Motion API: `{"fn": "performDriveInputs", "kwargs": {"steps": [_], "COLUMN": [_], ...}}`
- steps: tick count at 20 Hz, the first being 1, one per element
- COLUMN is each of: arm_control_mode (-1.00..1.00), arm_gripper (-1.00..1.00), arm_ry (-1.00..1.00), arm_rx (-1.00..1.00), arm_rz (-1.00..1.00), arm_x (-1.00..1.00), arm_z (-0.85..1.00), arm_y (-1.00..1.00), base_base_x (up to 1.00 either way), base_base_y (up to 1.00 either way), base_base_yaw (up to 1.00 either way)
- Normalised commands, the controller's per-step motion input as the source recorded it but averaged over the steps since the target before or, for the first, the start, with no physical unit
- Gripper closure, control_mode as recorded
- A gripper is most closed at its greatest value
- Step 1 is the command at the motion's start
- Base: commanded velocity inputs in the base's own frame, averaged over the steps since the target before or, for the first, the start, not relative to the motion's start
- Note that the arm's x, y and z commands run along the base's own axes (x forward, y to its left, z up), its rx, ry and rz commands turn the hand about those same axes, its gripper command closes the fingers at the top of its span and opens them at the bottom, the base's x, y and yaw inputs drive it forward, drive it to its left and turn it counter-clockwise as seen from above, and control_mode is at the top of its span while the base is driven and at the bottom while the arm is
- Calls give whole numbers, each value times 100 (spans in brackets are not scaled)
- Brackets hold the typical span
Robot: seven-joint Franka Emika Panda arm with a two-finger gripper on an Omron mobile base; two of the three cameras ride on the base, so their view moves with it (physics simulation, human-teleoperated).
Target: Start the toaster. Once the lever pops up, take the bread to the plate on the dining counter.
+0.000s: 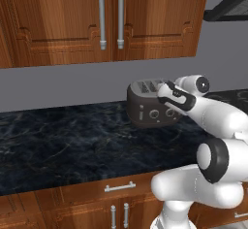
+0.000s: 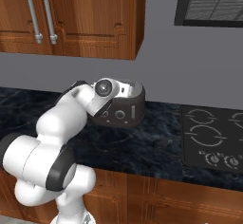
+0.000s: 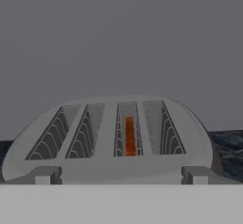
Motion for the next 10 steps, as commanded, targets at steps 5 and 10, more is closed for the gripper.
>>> {"fn": "performDriveInputs", "kwargs": {"steps": [5,10], "arm_control_mode": [-100,-100], "arm_gripper": [-100,-100], "arm_ry": [0,0], "arm_rx": [0,0], "arm_rz": [-1,0], "arm_x": [14,15], "arm_z": [0,0], "arm_y": [0,0], "base_base_x": [0,0], "base_base_y": [0,0], "base_base_yaw": [0,0]}}
